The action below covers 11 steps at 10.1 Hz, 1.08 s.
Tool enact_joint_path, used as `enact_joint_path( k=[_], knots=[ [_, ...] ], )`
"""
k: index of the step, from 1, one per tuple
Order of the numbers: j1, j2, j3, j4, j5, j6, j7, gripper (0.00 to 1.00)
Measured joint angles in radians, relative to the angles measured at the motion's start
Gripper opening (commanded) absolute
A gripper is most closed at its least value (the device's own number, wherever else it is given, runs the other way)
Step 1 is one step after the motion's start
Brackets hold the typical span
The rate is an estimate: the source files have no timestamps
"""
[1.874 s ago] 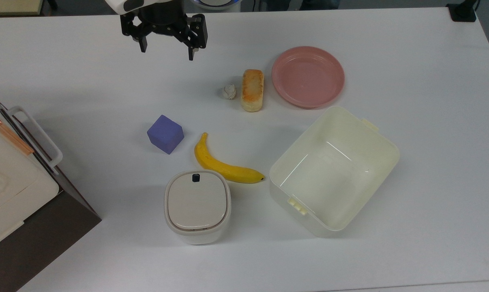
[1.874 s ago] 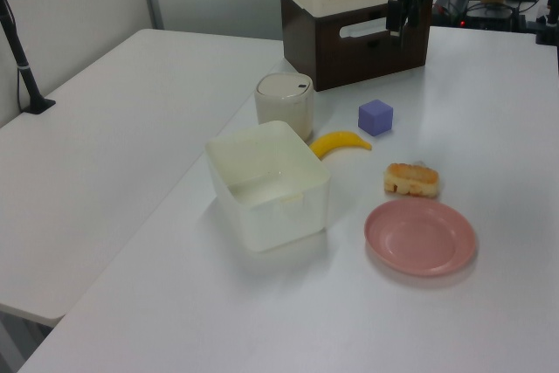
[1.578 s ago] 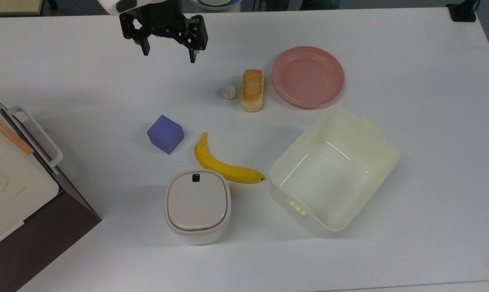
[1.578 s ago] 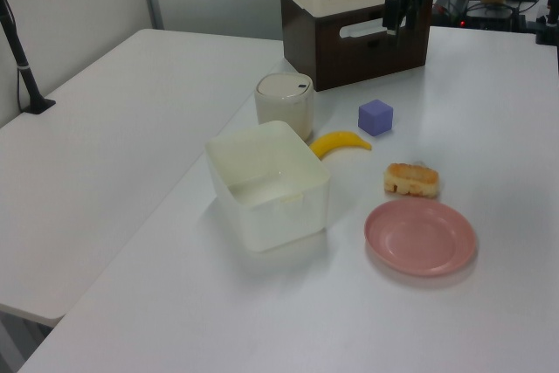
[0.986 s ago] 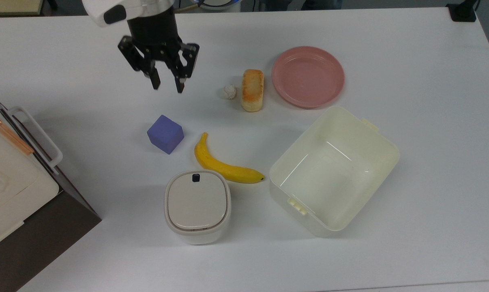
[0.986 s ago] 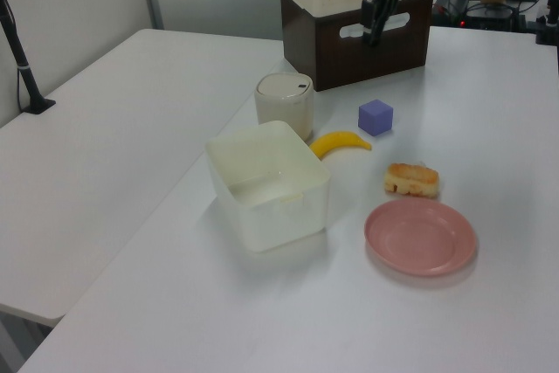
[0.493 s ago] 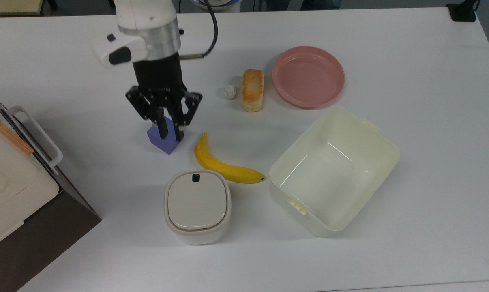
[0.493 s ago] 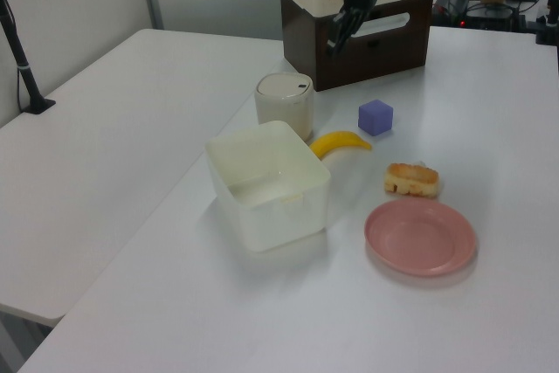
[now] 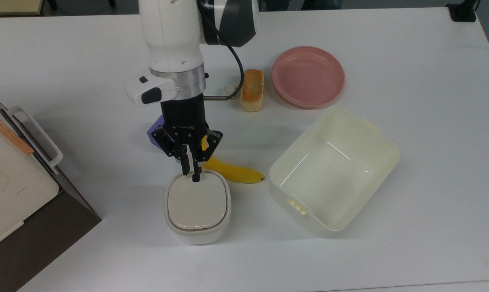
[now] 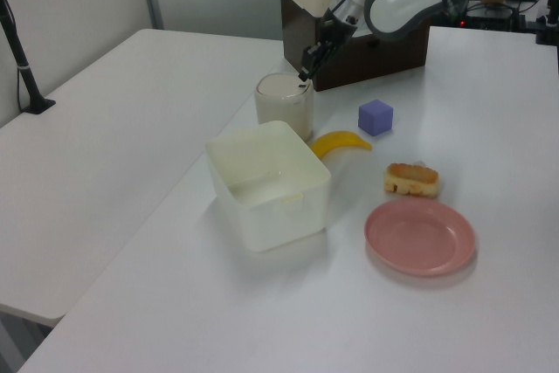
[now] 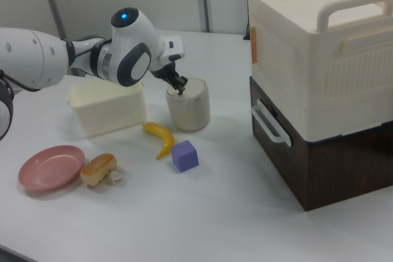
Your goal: Open the trash can
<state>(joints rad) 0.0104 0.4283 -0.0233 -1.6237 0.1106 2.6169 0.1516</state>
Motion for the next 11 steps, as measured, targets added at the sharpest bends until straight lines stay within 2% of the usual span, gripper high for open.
enact_joint_path(
  k=[3,9,11],
  knots=[
    [0.006,0.024,-0.001,0.042,0.0,0.023,0.009,0.2],
    [0.008,0.044,-0.001,0.049,-0.027,0.023,0.009,0.17],
    [0.008,0.051,-0.001,0.049,-0.063,0.023,0.009,0.16]
  ],
)
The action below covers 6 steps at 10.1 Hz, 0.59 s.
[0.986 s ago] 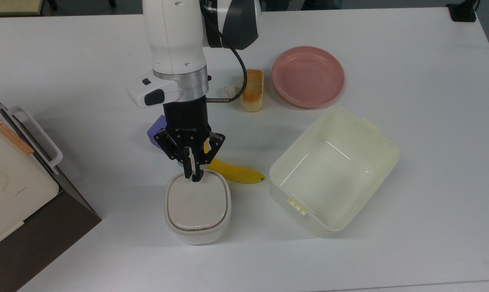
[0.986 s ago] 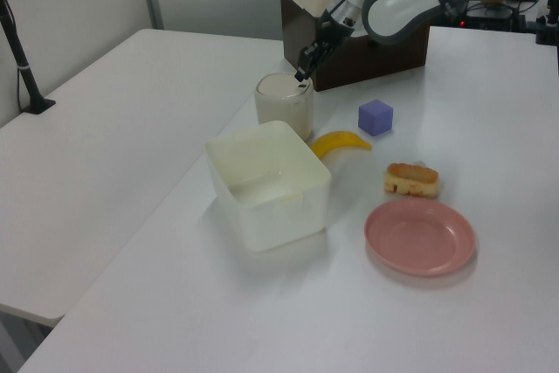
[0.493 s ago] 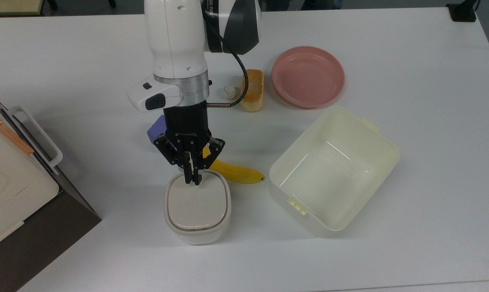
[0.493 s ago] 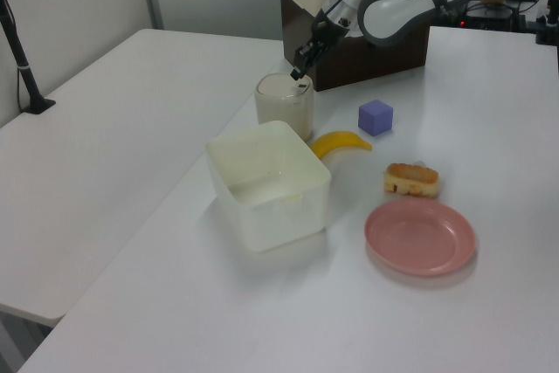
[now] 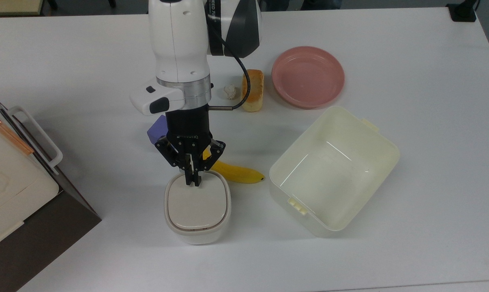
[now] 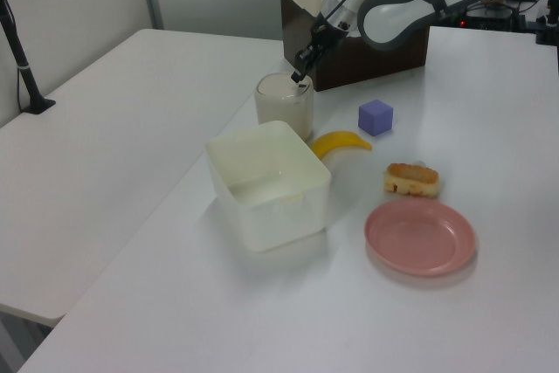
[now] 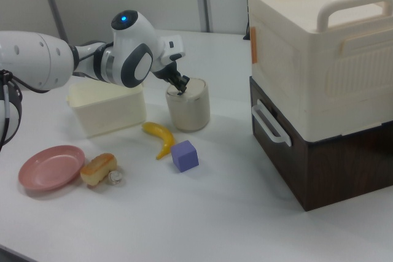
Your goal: Open the trash can
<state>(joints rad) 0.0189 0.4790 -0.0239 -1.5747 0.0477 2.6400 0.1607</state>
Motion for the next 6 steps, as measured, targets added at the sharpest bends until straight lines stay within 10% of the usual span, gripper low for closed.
enact_joint_path(
  k=[6],
  knots=[
    [0.016,0.006,-0.002,0.004,-0.054,0.002,0.004,0.31]
  ],
)
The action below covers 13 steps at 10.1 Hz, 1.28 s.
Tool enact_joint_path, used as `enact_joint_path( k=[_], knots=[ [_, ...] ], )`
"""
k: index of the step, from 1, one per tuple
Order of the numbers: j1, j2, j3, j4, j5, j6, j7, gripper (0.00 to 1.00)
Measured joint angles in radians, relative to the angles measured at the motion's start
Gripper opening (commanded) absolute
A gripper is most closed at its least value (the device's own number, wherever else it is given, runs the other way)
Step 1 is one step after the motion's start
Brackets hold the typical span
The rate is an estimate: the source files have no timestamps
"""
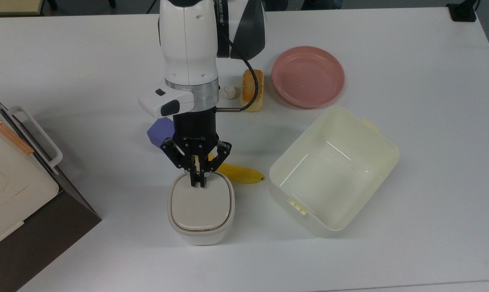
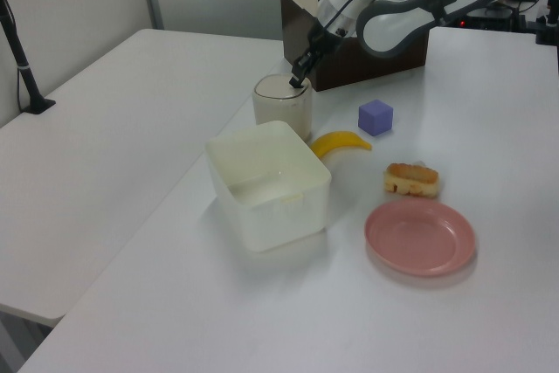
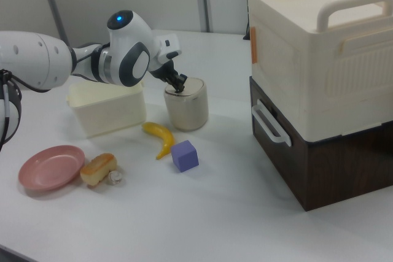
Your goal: Open the trash can
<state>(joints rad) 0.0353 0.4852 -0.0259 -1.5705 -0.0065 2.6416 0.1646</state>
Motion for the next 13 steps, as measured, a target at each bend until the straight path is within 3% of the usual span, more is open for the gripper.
enact_joint_path(
  k=[2,4,9,13],
  knots=[
    [-0.013,-0.03,-0.005,0.009,0.0,-0.074,0.004,0.59],
    [-0.031,-0.095,-0.007,0.018,0.0,-0.218,0.004,1.0],
    [-0.043,-0.264,-0.011,0.02,0.0,-0.716,-0.064,1.0],
    [-0.057,-0.289,-0.011,0.018,0.0,-0.791,-0.124,1.0]
  ],
)
